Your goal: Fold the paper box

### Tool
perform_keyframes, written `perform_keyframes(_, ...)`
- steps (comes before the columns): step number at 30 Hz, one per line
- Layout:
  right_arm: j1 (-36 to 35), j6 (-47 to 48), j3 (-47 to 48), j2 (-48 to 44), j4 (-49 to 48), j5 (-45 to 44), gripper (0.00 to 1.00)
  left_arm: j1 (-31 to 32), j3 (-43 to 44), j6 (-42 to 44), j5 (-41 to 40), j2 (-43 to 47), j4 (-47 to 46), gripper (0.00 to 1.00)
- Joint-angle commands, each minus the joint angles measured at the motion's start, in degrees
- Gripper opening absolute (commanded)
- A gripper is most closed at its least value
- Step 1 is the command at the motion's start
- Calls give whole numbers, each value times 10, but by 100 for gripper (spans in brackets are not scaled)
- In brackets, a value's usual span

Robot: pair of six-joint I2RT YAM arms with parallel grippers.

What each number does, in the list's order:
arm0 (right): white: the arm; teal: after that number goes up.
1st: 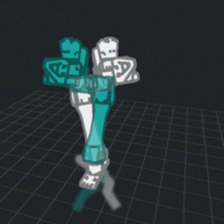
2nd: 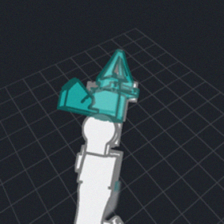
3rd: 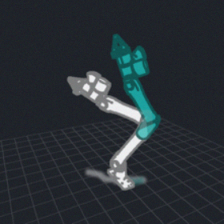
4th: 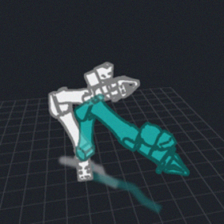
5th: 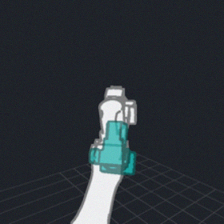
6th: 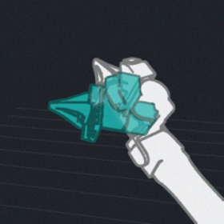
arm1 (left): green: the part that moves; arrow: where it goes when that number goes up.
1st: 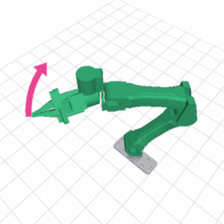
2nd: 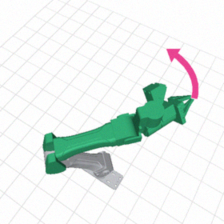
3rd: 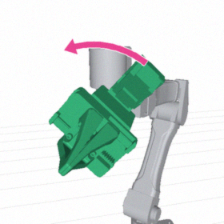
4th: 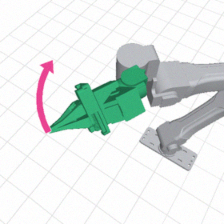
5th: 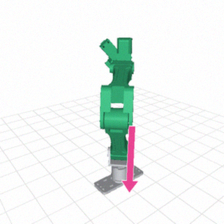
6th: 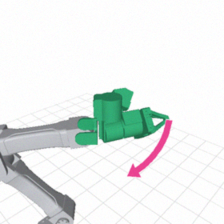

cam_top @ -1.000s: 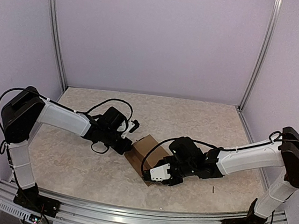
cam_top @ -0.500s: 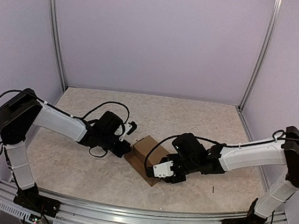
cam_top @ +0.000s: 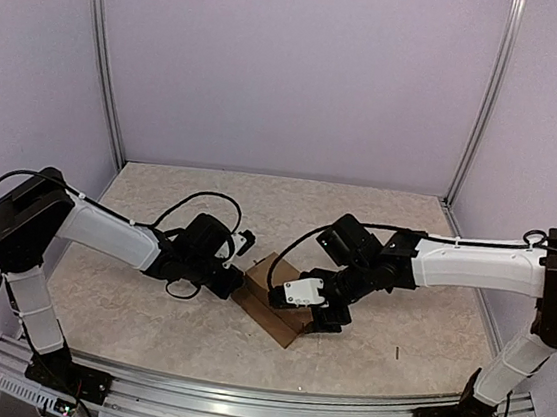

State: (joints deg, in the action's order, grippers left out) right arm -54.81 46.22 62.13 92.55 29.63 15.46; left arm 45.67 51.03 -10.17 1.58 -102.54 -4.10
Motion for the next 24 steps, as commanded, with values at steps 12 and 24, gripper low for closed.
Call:
perform_keyframes(12,34,-211,127,136,-30,-75,100,38,-33,-30,-46,36,-22,2)
perform_keyframes(24,73,-224,137,174,-4,-21,99,67,-75,-6,-57,48,-65,2)
